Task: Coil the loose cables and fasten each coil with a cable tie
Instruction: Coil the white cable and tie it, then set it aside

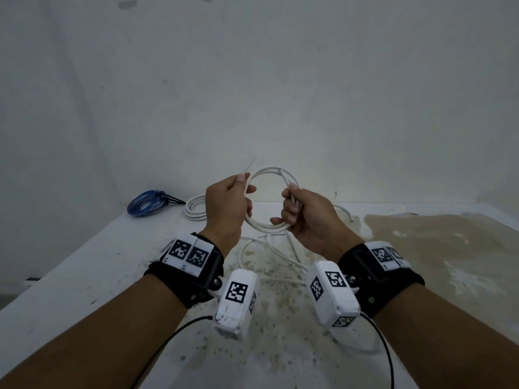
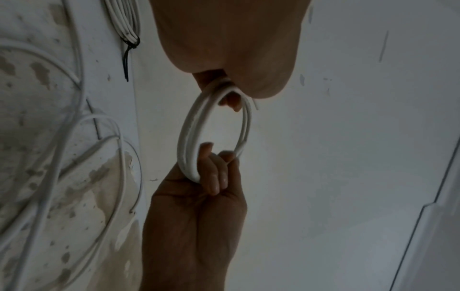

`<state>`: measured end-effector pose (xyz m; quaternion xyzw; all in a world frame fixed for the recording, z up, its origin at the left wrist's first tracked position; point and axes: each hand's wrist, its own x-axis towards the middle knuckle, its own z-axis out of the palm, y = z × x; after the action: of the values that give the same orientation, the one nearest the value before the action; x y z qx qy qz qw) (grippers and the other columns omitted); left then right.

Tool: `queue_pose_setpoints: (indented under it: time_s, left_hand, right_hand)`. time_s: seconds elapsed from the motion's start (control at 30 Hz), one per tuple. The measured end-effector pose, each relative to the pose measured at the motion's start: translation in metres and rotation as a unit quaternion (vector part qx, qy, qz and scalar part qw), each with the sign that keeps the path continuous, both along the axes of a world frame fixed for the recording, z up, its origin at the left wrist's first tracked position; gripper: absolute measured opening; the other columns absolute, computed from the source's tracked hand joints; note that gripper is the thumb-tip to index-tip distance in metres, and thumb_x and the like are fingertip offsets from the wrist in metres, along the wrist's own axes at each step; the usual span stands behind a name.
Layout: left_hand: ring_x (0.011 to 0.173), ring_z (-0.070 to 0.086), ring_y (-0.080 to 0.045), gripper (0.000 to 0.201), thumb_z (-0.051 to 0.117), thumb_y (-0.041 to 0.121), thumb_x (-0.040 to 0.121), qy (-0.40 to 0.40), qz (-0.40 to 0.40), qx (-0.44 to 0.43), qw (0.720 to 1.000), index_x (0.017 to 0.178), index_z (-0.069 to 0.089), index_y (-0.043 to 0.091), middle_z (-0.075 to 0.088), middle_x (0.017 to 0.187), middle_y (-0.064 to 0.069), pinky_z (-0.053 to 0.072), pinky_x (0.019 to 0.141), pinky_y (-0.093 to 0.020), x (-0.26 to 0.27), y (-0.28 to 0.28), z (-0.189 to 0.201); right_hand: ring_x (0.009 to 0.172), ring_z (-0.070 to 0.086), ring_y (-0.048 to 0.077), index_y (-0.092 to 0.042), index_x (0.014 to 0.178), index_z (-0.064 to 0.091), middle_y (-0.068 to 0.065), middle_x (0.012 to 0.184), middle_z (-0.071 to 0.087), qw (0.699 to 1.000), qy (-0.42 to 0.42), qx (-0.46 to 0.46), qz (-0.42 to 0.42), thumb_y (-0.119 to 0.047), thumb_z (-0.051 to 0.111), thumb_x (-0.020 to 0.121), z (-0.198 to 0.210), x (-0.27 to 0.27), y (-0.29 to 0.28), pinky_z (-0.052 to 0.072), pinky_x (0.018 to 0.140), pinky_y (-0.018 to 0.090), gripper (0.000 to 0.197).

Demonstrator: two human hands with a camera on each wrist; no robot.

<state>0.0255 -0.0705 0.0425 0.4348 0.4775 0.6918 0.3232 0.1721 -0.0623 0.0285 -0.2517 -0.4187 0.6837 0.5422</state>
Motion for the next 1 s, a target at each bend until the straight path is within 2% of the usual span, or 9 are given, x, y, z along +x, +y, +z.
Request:
queue_pose_setpoints:
  time_s: [0.07,0.13,0.23,0.37,0.47,0.63,0.77,0.87,1.0]
  left_hand:
    - [0.039,0.037,-0.013,0.027,0.053,0.02,0.101,0.016,0.0,0.002,1.0,0.086,0.072,0.009,0.058,0.067,-0.001,0.033,0.041,-0.025,0.0,0.0,-0.001]
    - [0.038,0.035,-0.014,0.035,0.054,0.021,0.1,0.028,-0.001,0.005,1.0,0.078,0.065,-0.004,0.052,0.063,-0.003,0.032,0.043,-0.027,0.0,0.0,-0.002]
    - [0.039,0.033,-0.015,0.037,0.055,0.021,0.099,0.037,-0.003,0.004,0.999,0.085,0.063,-0.011,0.049,0.062,-0.007,0.032,0.046,-0.029,-0.001,0.001,-0.002]
    - [0.045,0.034,-0.019,0.036,0.055,0.028,0.096,0.057,0.006,0.023,0.998,0.077,0.066,0.0,0.049,0.061,-0.007,0.032,0.053,-0.037,0.0,0.003,-0.003]
    - [0.051,0.039,-0.019,0.033,0.054,0.029,0.095,0.073,0.011,0.032,0.997,0.072,0.07,0.011,0.053,0.059,0.001,0.035,0.061,-0.039,0.001,0.004,-0.004]
    - [0.049,0.04,-0.019,0.037,0.055,0.027,0.098,0.085,0.011,0.019,0.996,0.067,0.066,0.011,0.056,0.059,0.0,0.038,0.057,-0.038,0.001,0.003,-0.009]
    - [0.039,0.041,-0.013,0.027,0.051,0.022,0.101,0.039,-0.007,0.015,0.999,0.084,0.072,0.016,0.065,0.068,0.0,0.038,0.044,-0.026,0.005,0.001,0.0]
    - [0.043,0.053,-0.011,0.025,0.049,0.022,0.102,0.043,0.015,0.025,0.999,0.096,0.072,0.014,0.073,0.082,-0.001,0.048,0.045,-0.024,0.007,0.001,0.004]
    - [0.044,0.059,-0.009,0.027,0.048,0.026,0.102,0.108,0.036,0.013,0.993,0.101,0.072,0.015,0.075,0.087,-0.001,0.049,0.044,-0.025,0.004,0.002,0.005]
  right_hand:
    - [0.04,0.033,0.014,-0.007,0.085,0.054,0.001,0.052,0.033,1.0,-0.019,0.008,-0.001,-0.022,0.044,0.105,0.0,-0.002,0.001,0.055,0.054,0.034,0.027]
    - [0.04,0.031,0.014,-0.007,0.086,0.054,0.0,0.052,0.031,0.999,-0.04,0.017,0.001,-0.022,0.044,0.105,0.005,-0.001,0.003,0.052,0.052,0.033,0.026]
    - [0.039,0.03,0.014,-0.007,0.089,0.054,-0.001,0.051,0.029,0.994,-0.095,0.054,0.013,-0.022,0.046,0.105,0.017,0.005,0.007,0.049,0.052,0.032,0.023]
    - [0.041,0.033,0.014,-0.005,0.086,0.059,0.0,0.053,0.035,0.986,-0.144,0.07,0.038,-0.021,0.051,0.103,0.027,0.011,0.013,0.047,0.053,0.032,0.024]
    - [0.043,0.04,0.015,-0.003,0.083,0.062,0.001,0.055,0.043,0.988,-0.142,0.05,0.04,-0.019,0.055,0.1,0.024,0.015,0.015,0.047,0.051,0.03,0.024]
    - [0.042,0.033,0.013,-0.003,0.084,0.061,0.0,0.056,0.035,0.976,-0.203,0.067,0.035,-0.018,0.055,0.1,0.022,0.013,0.016,0.045,0.05,0.029,0.023]
    - [0.043,0.024,0.01,-0.008,0.082,0.057,-0.004,0.054,0.027,0.979,-0.191,0.065,0.006,-0.02,0.052,0.102,0.022,0.007,0.015,0.037,0.046,0.025,0.024]
    - [0.042,0.023,0.01,-0.01,0.081,0.054,-0.005,0.053,0.028,0.988,-0.148,0.05,0.004,-0.02,0.048,0.104,0.014,0.002,0.011,0.03,0.042,0.023,0.026]
    - [0.042,0.024,0.01,-0.01,0.081,0.054,-0.004,0.054,0.028,0.987,-0.155,0.044,0.003,-0.02,0.047,0.104,0.005,-0.001,0.006,0.031,0.042,0.022,0.026]
